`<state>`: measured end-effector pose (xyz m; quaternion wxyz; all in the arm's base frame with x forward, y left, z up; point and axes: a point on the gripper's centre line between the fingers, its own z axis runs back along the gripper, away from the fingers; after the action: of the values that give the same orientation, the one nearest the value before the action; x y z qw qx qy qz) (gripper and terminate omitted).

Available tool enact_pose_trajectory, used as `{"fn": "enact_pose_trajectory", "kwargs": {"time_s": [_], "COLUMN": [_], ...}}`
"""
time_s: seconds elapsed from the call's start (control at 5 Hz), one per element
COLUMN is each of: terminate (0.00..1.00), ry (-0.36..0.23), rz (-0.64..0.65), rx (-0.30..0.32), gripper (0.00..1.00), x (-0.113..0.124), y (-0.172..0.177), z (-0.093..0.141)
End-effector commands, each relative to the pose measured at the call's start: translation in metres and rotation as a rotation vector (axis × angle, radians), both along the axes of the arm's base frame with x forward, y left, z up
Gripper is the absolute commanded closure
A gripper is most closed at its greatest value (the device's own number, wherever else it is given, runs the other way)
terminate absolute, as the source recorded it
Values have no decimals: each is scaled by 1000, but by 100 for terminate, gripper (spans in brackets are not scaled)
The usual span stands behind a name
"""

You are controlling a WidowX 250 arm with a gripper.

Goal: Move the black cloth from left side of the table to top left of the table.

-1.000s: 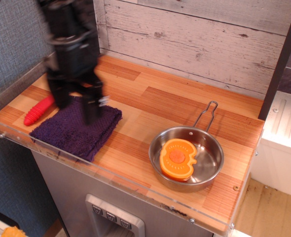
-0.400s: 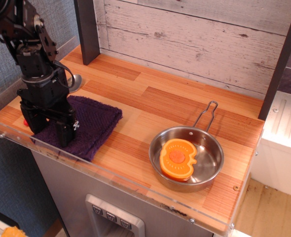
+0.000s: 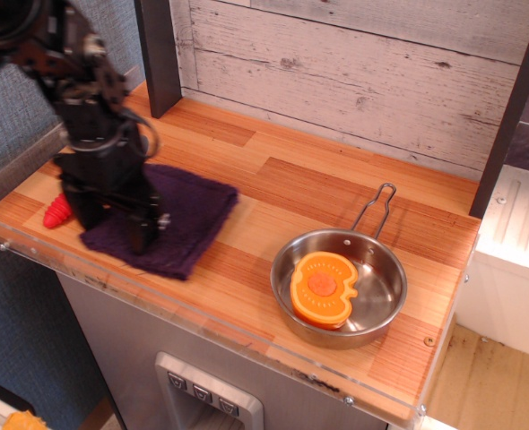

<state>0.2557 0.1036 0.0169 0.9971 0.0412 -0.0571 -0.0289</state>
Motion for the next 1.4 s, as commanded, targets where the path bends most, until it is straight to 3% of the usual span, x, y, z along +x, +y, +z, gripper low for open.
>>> {"fn": "enact_pose_trajectory", "kwargs": {"time_s": [0.0,0.2,0.6,0.8,1.2], "terminate": [0,0,0,0,0], "ry": [29,43,48,16,-137], "rz": [-38,-29,-19,-10,-11], "rx": [5,12,20,13,-11], "gripper": [0,0,0,0,0], "x": [43,78,108,118,143], "y": [-18,-19,-20,-25,-29], "z": [-19,-24,-21,-5,74]}}
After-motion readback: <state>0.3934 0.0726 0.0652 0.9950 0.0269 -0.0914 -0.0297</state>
